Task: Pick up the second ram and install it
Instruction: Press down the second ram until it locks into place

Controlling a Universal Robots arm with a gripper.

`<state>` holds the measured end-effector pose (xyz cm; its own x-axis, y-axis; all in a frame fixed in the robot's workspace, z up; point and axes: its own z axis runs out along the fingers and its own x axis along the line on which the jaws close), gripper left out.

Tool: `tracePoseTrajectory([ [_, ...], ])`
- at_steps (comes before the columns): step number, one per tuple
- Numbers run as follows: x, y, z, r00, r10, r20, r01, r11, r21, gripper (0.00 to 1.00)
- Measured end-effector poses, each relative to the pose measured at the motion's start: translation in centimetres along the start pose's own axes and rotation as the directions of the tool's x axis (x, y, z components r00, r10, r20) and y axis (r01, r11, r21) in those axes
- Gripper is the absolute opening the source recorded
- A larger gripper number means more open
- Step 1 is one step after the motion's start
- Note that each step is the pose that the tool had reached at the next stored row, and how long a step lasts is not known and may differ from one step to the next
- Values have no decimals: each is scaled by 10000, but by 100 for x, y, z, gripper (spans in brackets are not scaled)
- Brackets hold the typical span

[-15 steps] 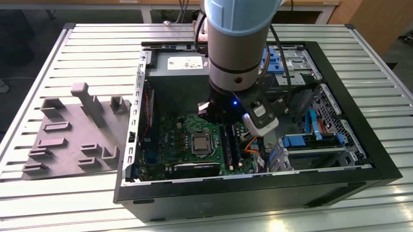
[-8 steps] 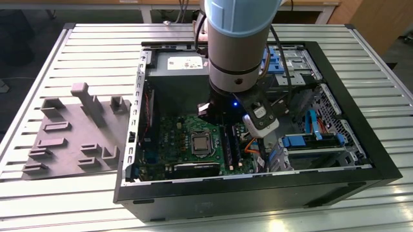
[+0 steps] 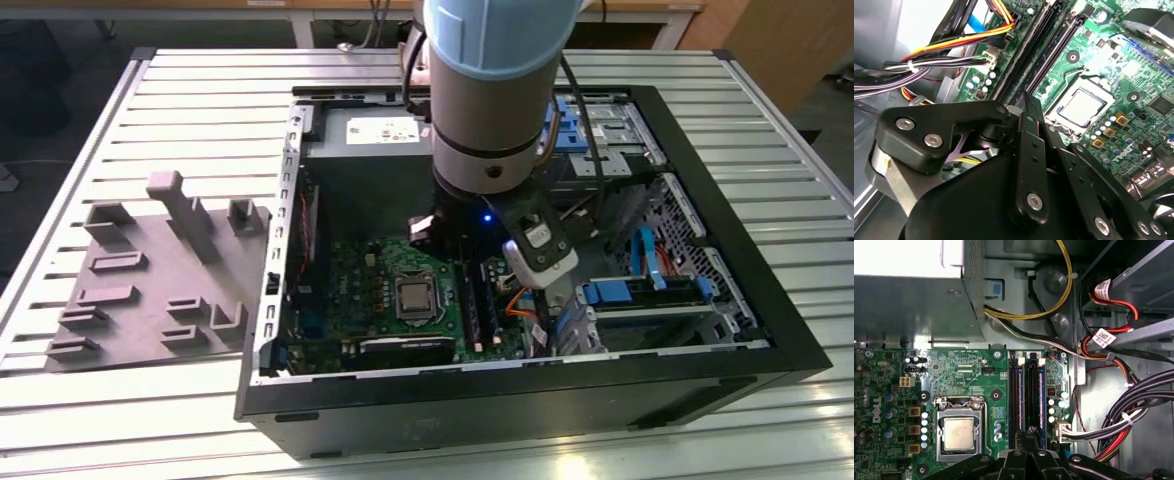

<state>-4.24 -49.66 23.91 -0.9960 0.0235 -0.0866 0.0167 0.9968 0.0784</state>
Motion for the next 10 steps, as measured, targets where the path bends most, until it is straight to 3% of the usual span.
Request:
tracePoseTrajectory([
  [10, -1, -43, -3, 10000, 0, 0, 0, 10000, 0, 11],
])
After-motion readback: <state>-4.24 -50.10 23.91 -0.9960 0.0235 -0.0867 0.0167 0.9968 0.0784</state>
